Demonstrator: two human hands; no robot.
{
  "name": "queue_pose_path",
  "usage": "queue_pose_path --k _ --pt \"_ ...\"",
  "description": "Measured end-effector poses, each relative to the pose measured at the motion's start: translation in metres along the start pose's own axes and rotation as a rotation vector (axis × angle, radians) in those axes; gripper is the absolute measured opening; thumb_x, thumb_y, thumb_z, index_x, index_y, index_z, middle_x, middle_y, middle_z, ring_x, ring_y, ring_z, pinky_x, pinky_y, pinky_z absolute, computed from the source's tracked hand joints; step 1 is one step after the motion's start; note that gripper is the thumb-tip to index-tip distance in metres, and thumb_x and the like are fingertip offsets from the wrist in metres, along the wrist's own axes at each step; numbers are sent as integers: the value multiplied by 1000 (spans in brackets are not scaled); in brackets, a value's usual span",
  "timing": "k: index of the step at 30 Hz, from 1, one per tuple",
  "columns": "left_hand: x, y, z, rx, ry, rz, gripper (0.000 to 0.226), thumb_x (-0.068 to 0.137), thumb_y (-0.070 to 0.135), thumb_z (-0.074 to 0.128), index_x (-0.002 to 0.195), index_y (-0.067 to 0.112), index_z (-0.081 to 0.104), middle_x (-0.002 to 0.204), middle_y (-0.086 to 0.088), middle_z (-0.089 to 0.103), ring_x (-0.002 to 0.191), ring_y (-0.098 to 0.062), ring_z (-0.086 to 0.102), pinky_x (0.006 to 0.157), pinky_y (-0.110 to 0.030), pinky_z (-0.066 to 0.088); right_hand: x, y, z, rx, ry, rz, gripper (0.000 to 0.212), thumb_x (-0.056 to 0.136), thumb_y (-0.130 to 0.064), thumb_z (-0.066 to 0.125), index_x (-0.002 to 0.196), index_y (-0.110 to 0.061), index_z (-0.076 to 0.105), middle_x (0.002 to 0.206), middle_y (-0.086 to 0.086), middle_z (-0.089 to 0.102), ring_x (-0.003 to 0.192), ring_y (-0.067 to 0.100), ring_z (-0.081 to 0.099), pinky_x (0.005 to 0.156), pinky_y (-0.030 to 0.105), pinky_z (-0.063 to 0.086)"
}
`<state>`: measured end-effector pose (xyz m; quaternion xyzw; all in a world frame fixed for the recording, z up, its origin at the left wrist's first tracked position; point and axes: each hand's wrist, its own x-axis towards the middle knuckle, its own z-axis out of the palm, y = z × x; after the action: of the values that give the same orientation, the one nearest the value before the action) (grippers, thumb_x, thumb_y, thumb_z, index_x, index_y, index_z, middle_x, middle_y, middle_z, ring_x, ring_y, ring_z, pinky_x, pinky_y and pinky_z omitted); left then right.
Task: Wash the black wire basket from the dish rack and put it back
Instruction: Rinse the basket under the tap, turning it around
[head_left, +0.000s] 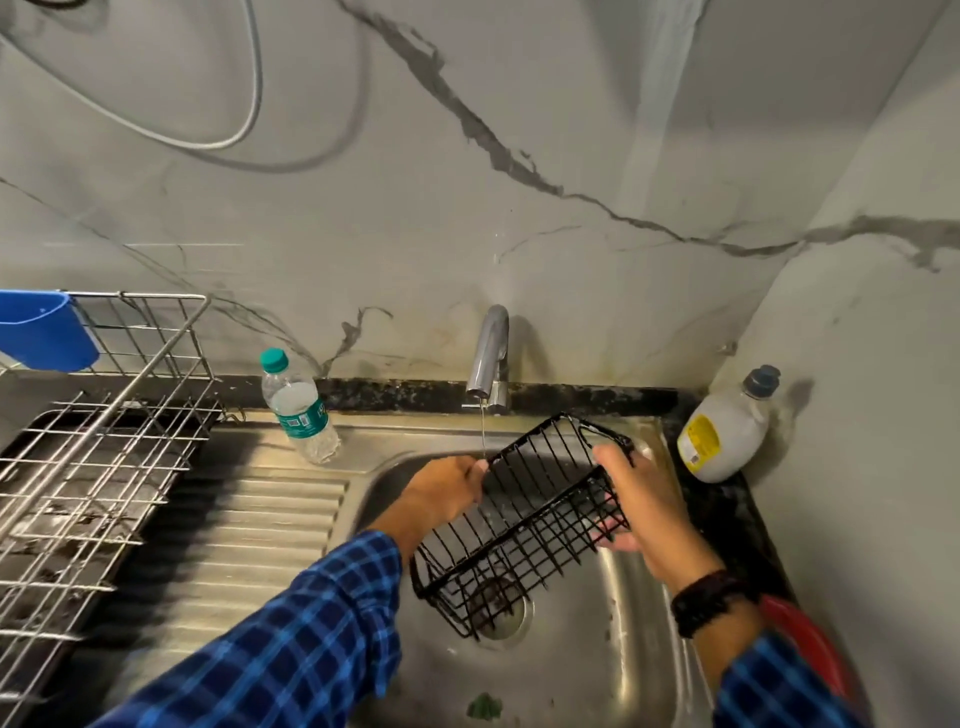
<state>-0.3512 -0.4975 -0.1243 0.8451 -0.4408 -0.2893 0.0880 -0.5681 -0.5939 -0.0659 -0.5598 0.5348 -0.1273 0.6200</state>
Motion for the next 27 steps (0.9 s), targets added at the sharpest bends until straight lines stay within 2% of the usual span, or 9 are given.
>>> queue_pose_path --k 4,7,9,12,15,17,22,24,27 --pt "9 4 7 118 64 -96 55 100 61 26 105 23 66 96 -3 66 92 -21 62 95 -47 50 4 7 15 -44 15 -21 74 73 -71 52 133 -29 46 124 7 56 87 35 68 62 40 62" --pt "14 6 5 -90 42 75 36 106 45 32 113 22 58 95 -2 68 88 -22 67 85 -41 55 8 7 20 -14 49 -75 69 77 -71 49 131 -28 50 113 5 59 80 30 66 58 40 62" --pt "16 -2 1 -263 -20 155 30 108 38 34 119 20 55 93 -2 69 82 -21 67 73 -33 56 16 4 20 18 76 -59 70 81 -70 49 136 -26 48 117 6 59 90 32 66 54 35 59" --pt "11 -14 -7 -544 -168 142 31 109 27 35 135 17 49 102 -6 65 78 -15 62 60 -20 51 22 -3 16 77 130 -36 63 84 -67 52 128 -23 54 100 2 56 84 30 63 51 31 55" --pt "2 -24 -17 -471 -220 153 36 110 24 32 141 11 45 111 -8 64 83 -13 63 61 -14 52 26 -12 14 101 161 -16 42 90 -62 50 115 -27 53 103 3 58 78 25 61 71 48 62" --pt "-2 -29 -20 -488 -269 147 35 110 22 31 139 9 45 110 -11 66 88 -18 66 67 -19 56 27 -15 14 96 156 -26 33 93 -58 49 111 -30 50 103 -3 55 82 23 61 79 53 60" --pt "-8 -50 -23 -734 -275 106 29 107 17 41 131 17 58 120 -8 69 100 -18 70 82 -31 58 29 -17 8 106 207 -52 33 87 -68 48 94 -37 55 105 -2 59 86 26 65 67 42 61" --pt "-13 -59 -25 -781 -270 31 29 107 15 41 126 24 61 121 -5 70 106 -22 71 88 -36 58 29 -15 4 153 220 -53 48 79 -74 49 107 -36 61 114 7 63 88 27 65 57 37 58" --pt "-10 -67 -22 -871 -219 -86 32 103 7 48 124 28 59 122 -7 71 111 -29 68 96 -41 56 26 -11 1 204 243 -67 73 82 -73 51 143 -33 45 131 2 55 97 28 63 57 34 58"
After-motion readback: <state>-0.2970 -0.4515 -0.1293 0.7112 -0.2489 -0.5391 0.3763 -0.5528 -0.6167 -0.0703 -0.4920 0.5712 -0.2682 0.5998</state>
